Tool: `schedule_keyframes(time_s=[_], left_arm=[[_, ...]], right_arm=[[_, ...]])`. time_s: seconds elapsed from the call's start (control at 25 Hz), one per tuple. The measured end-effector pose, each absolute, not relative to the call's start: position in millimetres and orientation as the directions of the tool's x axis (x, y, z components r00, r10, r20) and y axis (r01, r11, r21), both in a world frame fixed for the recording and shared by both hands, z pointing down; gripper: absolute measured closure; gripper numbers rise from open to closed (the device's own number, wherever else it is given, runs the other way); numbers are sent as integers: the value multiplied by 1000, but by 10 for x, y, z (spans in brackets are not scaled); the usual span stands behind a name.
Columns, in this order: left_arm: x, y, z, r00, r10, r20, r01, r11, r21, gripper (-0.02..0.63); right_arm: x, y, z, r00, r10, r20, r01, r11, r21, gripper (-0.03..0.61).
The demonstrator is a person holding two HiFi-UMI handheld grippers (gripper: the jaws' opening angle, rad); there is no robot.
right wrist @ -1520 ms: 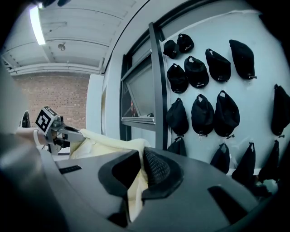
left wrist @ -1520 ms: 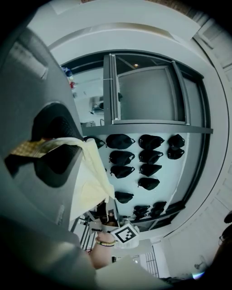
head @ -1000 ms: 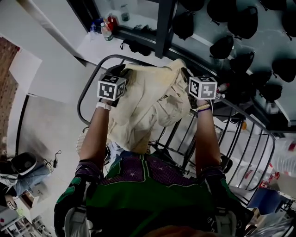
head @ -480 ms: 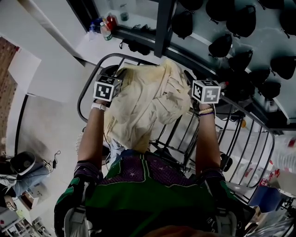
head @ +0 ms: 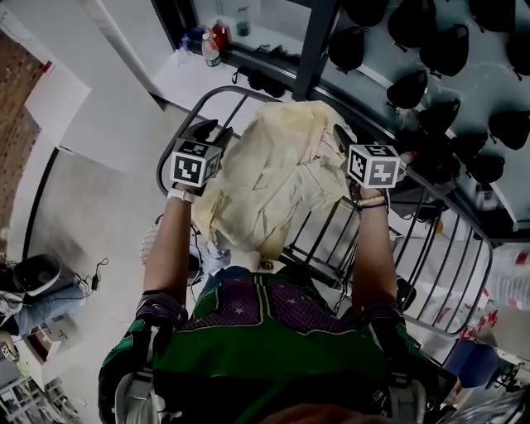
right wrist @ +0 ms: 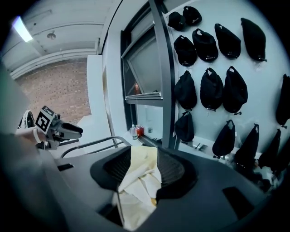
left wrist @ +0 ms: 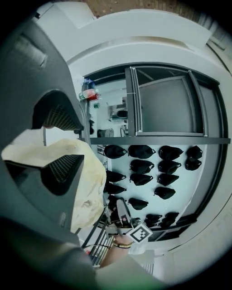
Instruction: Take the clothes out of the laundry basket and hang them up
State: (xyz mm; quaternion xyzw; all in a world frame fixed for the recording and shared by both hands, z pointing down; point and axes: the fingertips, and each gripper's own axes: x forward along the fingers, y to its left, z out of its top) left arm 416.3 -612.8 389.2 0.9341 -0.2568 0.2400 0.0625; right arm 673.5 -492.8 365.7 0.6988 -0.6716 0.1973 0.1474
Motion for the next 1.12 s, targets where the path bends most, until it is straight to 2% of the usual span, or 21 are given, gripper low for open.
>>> schedule_keyframes(time_s=[0.48, 1.12], left_arm=[[2954, -5680, 3349, 779, -507, 369, -542, -840, -11, 440], [1050, -4884, 2943, 798, -554, 237, -570, -822, -4, 440]], right_arm=[[5613, -4567, 3083, 30, -924, 382, -998, -47, -34, 411], [3621, -3879, 2557, 6, -969, 247, -1000, -8, -8, 411]])
